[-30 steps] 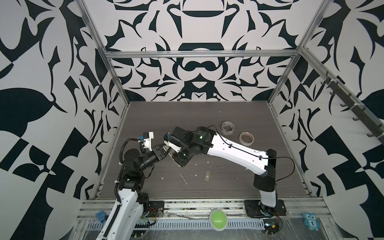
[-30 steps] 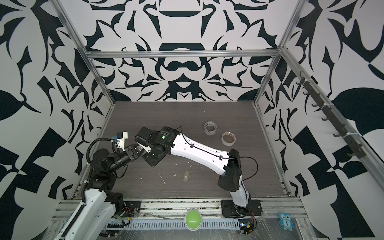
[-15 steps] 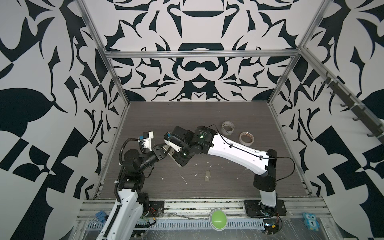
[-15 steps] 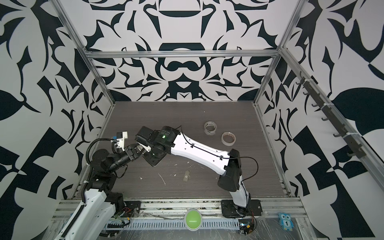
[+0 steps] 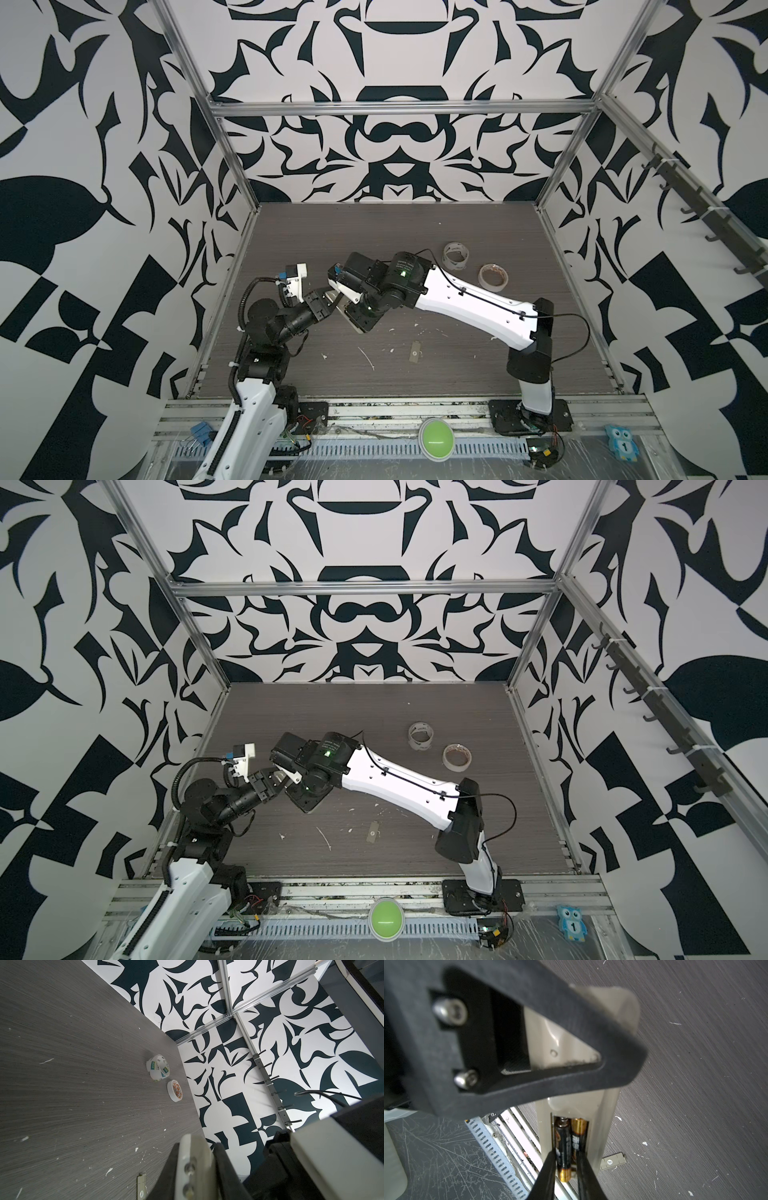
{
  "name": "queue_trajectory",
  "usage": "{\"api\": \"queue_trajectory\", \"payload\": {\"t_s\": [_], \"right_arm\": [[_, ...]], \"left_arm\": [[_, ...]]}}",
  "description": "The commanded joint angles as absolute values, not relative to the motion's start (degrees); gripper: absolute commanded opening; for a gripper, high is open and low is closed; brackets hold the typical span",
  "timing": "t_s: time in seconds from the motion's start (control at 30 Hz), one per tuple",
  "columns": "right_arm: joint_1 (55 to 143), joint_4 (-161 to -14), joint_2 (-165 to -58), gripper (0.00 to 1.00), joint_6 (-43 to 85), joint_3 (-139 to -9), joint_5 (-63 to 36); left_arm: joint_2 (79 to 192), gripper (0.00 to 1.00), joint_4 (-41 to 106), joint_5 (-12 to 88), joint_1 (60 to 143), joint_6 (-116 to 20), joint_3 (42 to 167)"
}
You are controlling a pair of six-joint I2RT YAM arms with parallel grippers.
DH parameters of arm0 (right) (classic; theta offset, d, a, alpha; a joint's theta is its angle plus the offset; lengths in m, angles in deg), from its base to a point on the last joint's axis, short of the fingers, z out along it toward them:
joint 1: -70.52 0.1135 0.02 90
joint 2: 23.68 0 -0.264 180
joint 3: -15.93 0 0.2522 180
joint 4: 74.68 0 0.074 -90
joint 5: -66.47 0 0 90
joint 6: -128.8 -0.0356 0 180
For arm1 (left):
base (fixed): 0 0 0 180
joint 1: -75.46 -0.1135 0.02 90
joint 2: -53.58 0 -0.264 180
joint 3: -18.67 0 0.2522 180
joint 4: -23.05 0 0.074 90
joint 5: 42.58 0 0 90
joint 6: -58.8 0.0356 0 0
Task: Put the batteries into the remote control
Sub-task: 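Press the held battery down into the compartment with the right gripper, then open the right gripper and lift it off the seated battery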
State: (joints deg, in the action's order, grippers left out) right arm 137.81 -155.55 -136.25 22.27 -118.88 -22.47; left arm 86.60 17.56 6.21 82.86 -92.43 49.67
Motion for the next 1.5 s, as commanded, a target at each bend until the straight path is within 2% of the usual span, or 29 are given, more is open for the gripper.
{"api": "queue_trajectory", "payload": {"t_s": [0.0, 0.1, 0.33, 0.67, 0.83, 1.13, 1.23, 1.3, 1.47], "right_arm": [[137.76, -155.69, -135.74, 0.23, 22.04, -121.16, -23.45], [137.78, -155.69, -135.82, 0.24, 22.11, -121.40, -23.27], [137.80, -155.68, -136.26, 0.37, 22.37, -122.84, -22.04], [137.84, -156.91, -135.55, 0.39, 23.60, -125.62, -23.36], [137.95, -151.59, -129.81, 0.42, 28.52, -119.50, -20.94], [138.34, -147.68, -120.94, 0.64, 37.81, -112.52, -20.81], [141.02, -150.43, -119.48, 0.64, 46.08, -113.15, -19.19], [144.34, -153.54, -119.65, 0.65, 52.03, -114.13, -22.80], [147.20, -157.64, -121.29, 0.65, 56.98, -115.48, -27.23]], "left_arm": [[86.05, 0.00, 14.50, 5.06, 82.75, -93.32, 48.96], [86.16, 0.00, 14.31, 5.06, 82.79, -93.43, 48.99], [86.06, 0.00, 14.75, 5.06, 82.75, -93.30, 48.97], [86.08, 0.00, 14.82, 4.85, 82.75, -93.43, 48.93], [85.85, 0.00, 16.25, 3.73, 82.76, -93.43, 49.14], [85.93, 0.00, 18.08, 1.19, 82.75, -93.61, 50.18], [86.78, 0.00, 18.14, -0.47, 82.75, -93.44, 50.51], [87.38, 0.00, 18.63, -1.37, 82.75, -93.02, 50.85], [88.05, 0.00, 19.03, -3.63, 82.75, -93.23, 51.49]]}}
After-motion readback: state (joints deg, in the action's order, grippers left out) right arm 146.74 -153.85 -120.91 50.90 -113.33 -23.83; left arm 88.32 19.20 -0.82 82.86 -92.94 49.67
